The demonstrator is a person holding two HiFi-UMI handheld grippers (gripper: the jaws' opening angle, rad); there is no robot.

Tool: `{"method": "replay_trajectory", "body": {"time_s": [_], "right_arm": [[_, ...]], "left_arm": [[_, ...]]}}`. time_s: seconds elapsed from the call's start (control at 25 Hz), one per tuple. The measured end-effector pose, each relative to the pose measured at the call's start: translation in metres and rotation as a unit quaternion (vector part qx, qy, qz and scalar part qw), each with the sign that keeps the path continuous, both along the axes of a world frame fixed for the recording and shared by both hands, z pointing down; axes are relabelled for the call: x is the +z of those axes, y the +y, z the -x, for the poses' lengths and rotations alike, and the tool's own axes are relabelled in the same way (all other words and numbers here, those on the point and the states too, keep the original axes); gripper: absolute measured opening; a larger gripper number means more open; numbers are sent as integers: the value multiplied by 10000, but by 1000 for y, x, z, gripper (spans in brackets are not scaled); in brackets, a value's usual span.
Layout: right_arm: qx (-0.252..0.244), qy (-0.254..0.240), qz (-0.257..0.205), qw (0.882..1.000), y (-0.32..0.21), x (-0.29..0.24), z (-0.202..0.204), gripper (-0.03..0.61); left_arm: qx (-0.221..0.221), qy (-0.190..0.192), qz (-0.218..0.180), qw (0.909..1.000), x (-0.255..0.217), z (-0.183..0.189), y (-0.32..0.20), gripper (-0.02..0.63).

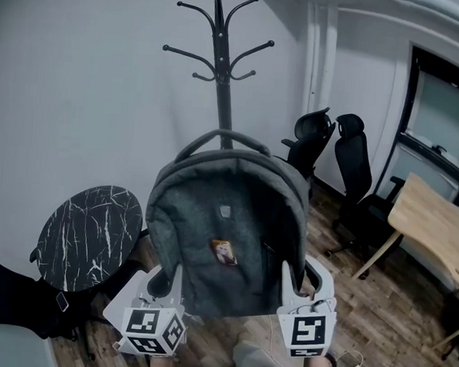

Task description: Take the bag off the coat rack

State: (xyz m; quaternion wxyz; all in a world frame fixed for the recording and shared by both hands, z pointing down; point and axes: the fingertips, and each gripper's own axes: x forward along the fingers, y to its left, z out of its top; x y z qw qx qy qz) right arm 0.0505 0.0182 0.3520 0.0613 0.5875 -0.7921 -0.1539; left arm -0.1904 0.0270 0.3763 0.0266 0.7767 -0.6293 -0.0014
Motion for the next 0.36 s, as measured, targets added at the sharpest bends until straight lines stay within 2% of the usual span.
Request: {"method": "replay_trajectory", "body": {"time_s": [0.36], "right_arm": [[30,-8,8,10000,-1,1,3,95]], "left_arm": [[44,7,20,10000,2,2,-1,65]]}}
